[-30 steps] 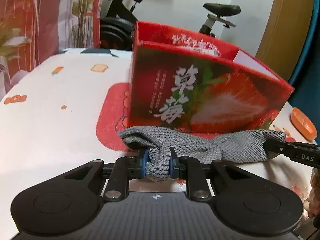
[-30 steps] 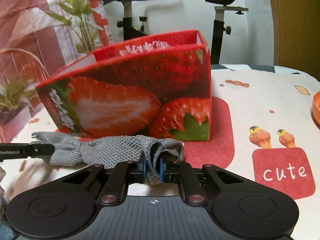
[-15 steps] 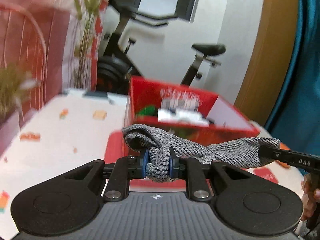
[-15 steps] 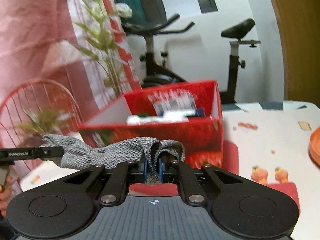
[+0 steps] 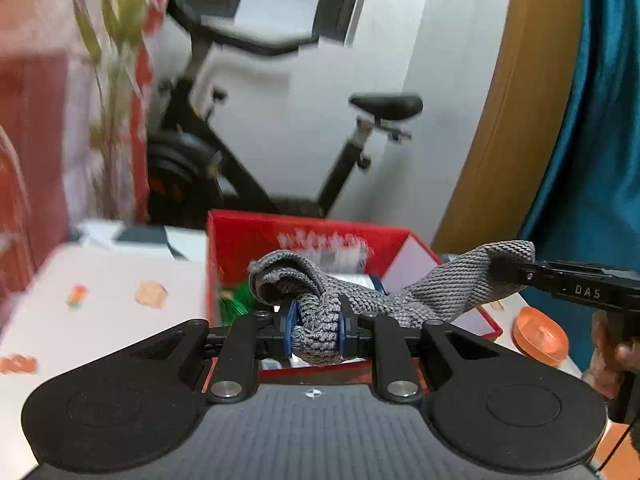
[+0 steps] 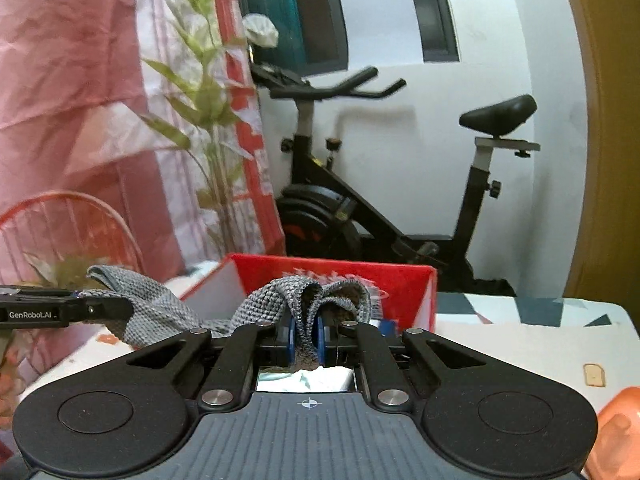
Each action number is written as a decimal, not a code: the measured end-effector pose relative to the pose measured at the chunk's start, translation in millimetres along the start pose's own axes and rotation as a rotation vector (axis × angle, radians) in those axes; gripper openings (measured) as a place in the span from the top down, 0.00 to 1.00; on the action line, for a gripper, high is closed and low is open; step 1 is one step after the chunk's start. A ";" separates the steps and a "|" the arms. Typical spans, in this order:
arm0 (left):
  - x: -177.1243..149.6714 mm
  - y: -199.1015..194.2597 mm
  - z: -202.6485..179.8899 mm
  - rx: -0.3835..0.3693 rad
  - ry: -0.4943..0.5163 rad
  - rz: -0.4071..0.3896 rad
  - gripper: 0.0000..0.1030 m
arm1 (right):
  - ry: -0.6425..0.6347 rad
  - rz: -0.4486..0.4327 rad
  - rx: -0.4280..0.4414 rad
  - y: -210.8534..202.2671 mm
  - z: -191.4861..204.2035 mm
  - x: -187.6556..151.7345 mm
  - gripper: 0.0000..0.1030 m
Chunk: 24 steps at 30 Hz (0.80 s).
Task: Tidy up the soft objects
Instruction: 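Lift the grey towel with the right gripper over the red box, then lower the towel into the red box and open the right gripper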
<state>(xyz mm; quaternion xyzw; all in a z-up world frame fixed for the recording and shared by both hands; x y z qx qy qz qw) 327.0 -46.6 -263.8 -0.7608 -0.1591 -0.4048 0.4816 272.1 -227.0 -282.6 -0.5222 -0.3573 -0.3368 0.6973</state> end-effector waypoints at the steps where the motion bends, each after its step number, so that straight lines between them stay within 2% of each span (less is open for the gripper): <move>1: -0.7 9.0 0.1 -0.006 0.001 0.023 0.80 | 0.000 0.019 -0.008 7.0 -2.4 0.3 0.91; 8: -5.8 61.6 3.4 0.012 0.080 0.195 0.80 | 0.001 0.164 -0.036 50.4 -15.7 -16.0 0.91; 14: -11.1 83.6 7.0 0.024 0.135 0.293 0.80 | -0.028 0.289 -0.042 86.4 -15.5 -30.0 0.91; 24: -23.6 116.3 24.5 0.027 0.094 0.441 0.80 | -0.034 0.501 -0.011 134.3 -20.6 -45.7 0.91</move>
Point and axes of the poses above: each gripper's, at about its wrist camera, not at the fingertips, and y roughly the way its jaws point, z to its left, x to its top, the point moved 10 cm from there along y, roughly the way its jaws point, and after that the axes turned 8 degrees about z, right-handed, at the moved point
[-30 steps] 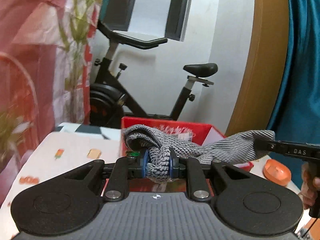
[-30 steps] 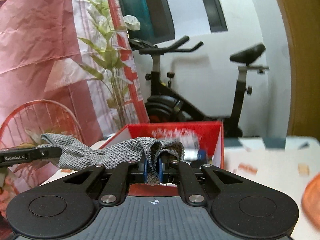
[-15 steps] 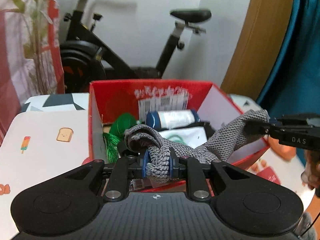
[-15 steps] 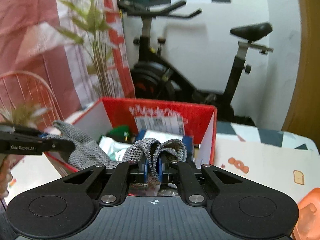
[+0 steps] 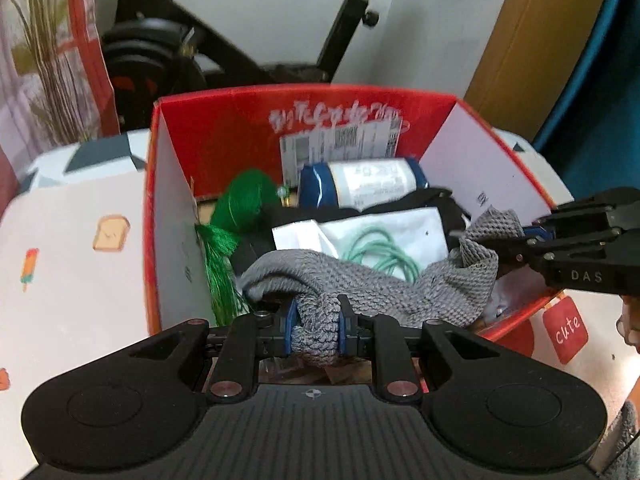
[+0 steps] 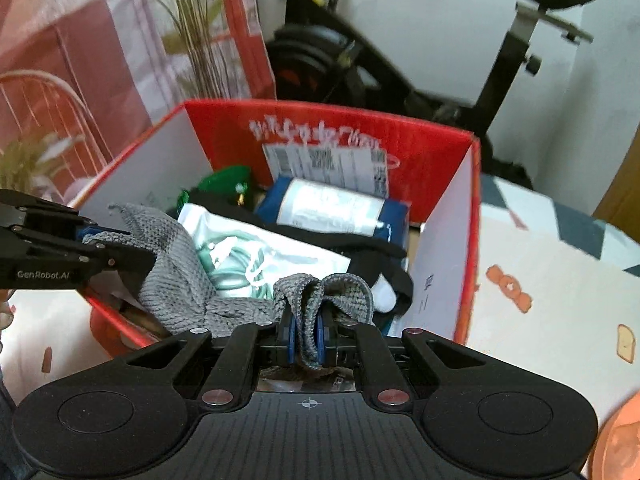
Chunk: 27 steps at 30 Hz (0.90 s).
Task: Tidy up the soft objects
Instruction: 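Lower the towel into the red box and open the right gripper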
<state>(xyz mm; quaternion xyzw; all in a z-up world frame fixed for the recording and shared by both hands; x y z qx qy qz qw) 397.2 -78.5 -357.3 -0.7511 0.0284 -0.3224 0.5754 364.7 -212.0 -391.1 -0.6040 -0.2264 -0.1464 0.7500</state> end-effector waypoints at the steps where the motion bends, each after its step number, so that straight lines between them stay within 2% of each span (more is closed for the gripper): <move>1: -0.6 3.4 1.0 0.001 0.000 0.014 0.79 | 0.001 0.019 0.003 4.2 -1.3 0.9 0.91; 10: 1.2 18.4 0.3 0.008 0.033 0.084 0.79 | -0.006 0.223 0.053 42.5 0.0 3.8 0.91; 16: 1.5 21.7 0.7 0.007 0.037 0.086 0.79 | 0.023 0.283 0.089 54.8 -2.6 0.4 0.91; 19: 1.3 19.1 0.4 0.021 0.044 0.072 0.74 | 0.033 0.283 0.084 57.2 -2.7 0.1 0.91; 22: 0.5 10.7 0.4 0.038 0.058 0.062 0.67 | 0.033 0.274 0.076 53.9 -3.8 0.6 0.90; 25: 1.7 -2.7 -2.8 0.047 0.068 0.031 0.52 | -0.038 0.259 0.050 47.1 -0.4 1.0 0.85; 27: 2.9 -12.7 -3.9 0.064 0.073 0.003 0.29 | -0.056 0.246 0.036 41.0 0.0 2.6 0.76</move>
Point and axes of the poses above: each gripper's, at about its wrist camera, not at the fingertips, and y roughly the way its jaws point, z to its left, x to its top, the point moved 10 cm from there along y, roughly the way its jaws point, and after that the axes turned 8 degrees about z, right-handed, at the moved point
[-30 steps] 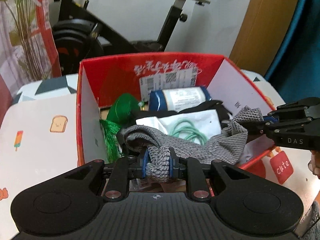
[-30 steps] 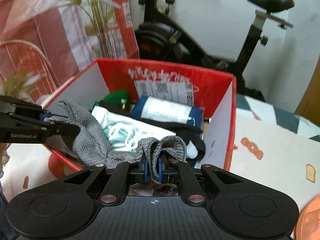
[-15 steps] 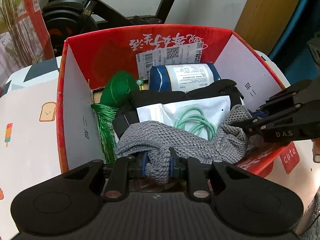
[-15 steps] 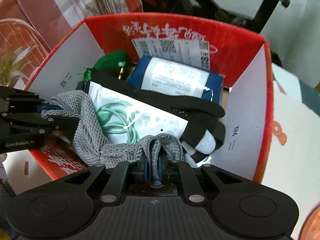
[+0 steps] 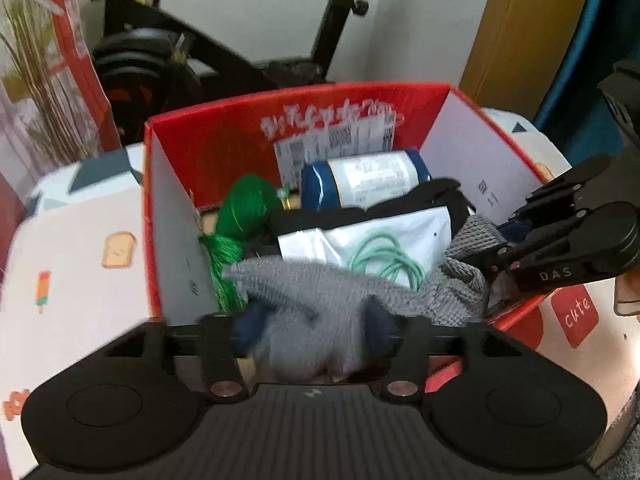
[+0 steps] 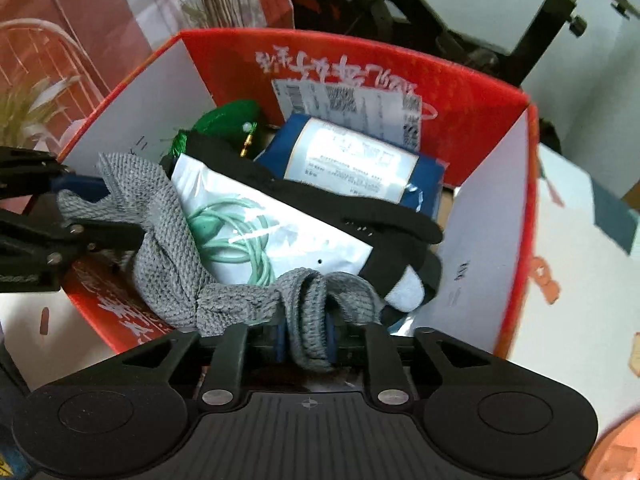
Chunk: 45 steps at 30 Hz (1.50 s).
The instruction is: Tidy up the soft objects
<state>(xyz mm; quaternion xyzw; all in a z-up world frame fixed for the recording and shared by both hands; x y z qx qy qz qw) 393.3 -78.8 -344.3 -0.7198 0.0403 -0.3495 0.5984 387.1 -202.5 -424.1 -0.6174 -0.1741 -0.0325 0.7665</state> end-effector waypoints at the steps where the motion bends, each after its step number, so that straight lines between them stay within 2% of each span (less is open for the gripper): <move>1: 1.5 -6.0 -0.5 0.004 0.001 -0.017 0.26 | -0.002 -0.011 -0.010 -4.4 -0.8 0.1 0.72; 2: 2.7 -11.2 -0.5 0.010 0.000 -0.031 0.25 | -0.003 -0.023 -0.017 -8.8 -1.6 0.1 0.65; 4: 5.9 -22.8 0.5 0.036 0.001 -0.061 0.23 | 0.001 -0.053 -0.027 -18.8 -3.7 0.2 0.63; 6: 9.5 -36.5 1.5 0.067 0.000 -0.103 0.17 | -0.012 -0.078 -0.038 -27.0 -2.3 -1.2 0.48; 9: 15.2 -57.0 2.2 0.084 -0.022 -0.165 0.10 | -0.007 -0.116 -0.051 -40.6 -0.3 -4.1 0.36; 11: 18.6 -68.3 1.0 0.110 -0.014 -0.194 0.06 | 0.004 -0.158 -0.045 -51.8 2.7 -4.0 0.31; 13: 20.9 -80.1 -1.0 0.139 -0.002 -0.226 0.04 | 0.009 -0.202 -0.047 -65.1 5.3 -4.7 0.21; 15: 22.4 -90.6 -2.2 0.158 -0.004 -0.251 0.02 | 0.016 -0.240 -0.054 -78.0 8.0 -5.0 0.06; 17: 23.6 -102.6 -3.1 0.185 -0.015 -0.276 0.00 | 0.025 -0.291 -0.053 -94.5 12.0 -5.5 0.00; 24: 24.2 -147.9 -13.2 0.262 -0.044 -0.376 0.00 | 0.080 -0.420 -0.015 -145.5 26.4 -12.2 0.00; 28: 20.5 -180.0 -20.5 0.316 -0.069 -0.445 0.00 | 0.081 -0.479 -0.026 -176.7 39.0 -20.2 0.00; 35: 11.8 -234.6 -38.4 0.319 -0.085 -0.559 0.00 | 0.103 -0.615 -0.062 -240.6 61.5 -39.8 0.00; 40: 1.6 -276.9 -52.8 0.351 -0.098 -0.624 0.00 | 0.135 -0.710 -0.114 -288.3 73.7 -60.3 0.00; 45: -12.1 -319.0 -69.3 0.340 -0.116 -0.705 0.00 | 0.167 -0.790 -0.221 -332.4 83.9 -84.8 0.00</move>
Point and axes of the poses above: each gripper's, at about its wrist camera, not at the fingertips, and y roughly the way its jaws point, z to its left, x to its top, the point moved 10 cm from there along y, roughly the way its jaws point, and after that the axes turned 8 degrees about z, right-handed, at the moved point
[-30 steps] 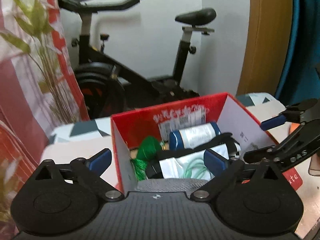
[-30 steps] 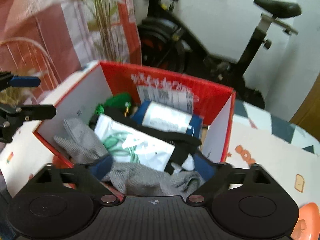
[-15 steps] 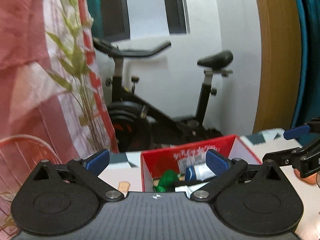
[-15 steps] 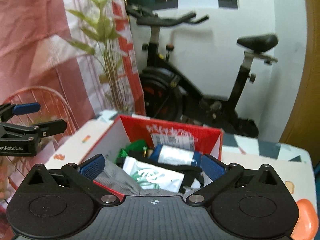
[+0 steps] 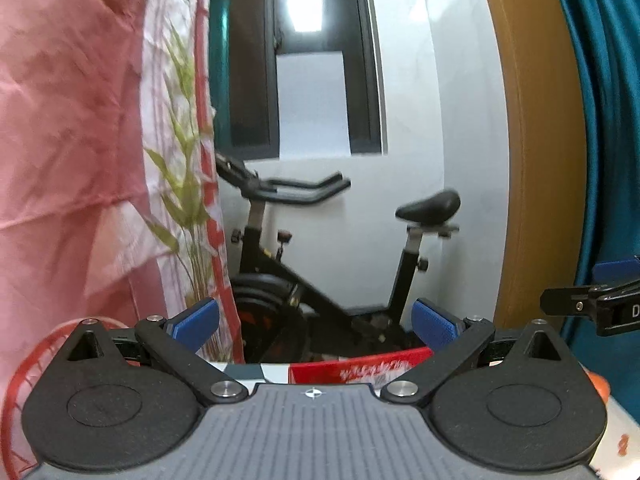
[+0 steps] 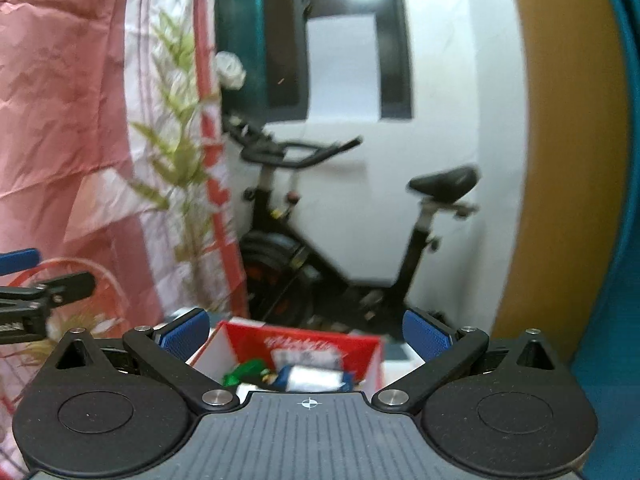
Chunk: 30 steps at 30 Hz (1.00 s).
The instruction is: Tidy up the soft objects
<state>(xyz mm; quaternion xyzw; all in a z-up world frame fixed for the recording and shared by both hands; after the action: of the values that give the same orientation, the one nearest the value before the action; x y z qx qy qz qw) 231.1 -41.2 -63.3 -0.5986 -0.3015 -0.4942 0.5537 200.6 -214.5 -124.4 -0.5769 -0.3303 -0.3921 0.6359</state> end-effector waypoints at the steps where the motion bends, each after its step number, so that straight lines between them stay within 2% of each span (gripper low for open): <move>1: 3.5 -8.8 -0.5 0.003 -0.004 -0.014 0.00 | -0.001 -0.020 -0.028 -11.0 -0.3 1.8 0.00; 7: 22.4 -59.7 -7.7 0.048 0.021 -0.096 0.00 | 0.001 -0.119 -0.090 -73.0 6.8 10.4 0.00; 16: 31.4 -110.9 -5.0 0.033 -0.037 -0.149 0.00 | 0.004 -0.206 -0.133 -141.3 19.3 15.2 0.00; 23: 27.2 -130.3 -4.2 0.045 -0.050 -0.160 0.00 | -0.008 -0.240 -0.130 -170.7 34.5 11.6 0.00; 30: 25.1 -129.9 -6.4 0.047 -0.038 -0.153 0.00 | -0.015 -0.230 -0.132 -172.9 38.9 6.6 0.00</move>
<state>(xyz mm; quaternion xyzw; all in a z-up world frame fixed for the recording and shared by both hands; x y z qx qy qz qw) 119.8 -25.4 6.7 -0.5697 -0.3683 -0.5166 0.5224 52.9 -181.3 -32.1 -0.5788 -0.3725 -0.4787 0.5450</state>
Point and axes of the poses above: each gripper's, at about its wrist camera, not at the fingertips, and y roughly the way its jaws point, z to its left, x to its top, the point moved 10 cm from there along y, roughly the way its jaws point, and after that the axes turned 8 degrees about z, right-handed, at the moved point
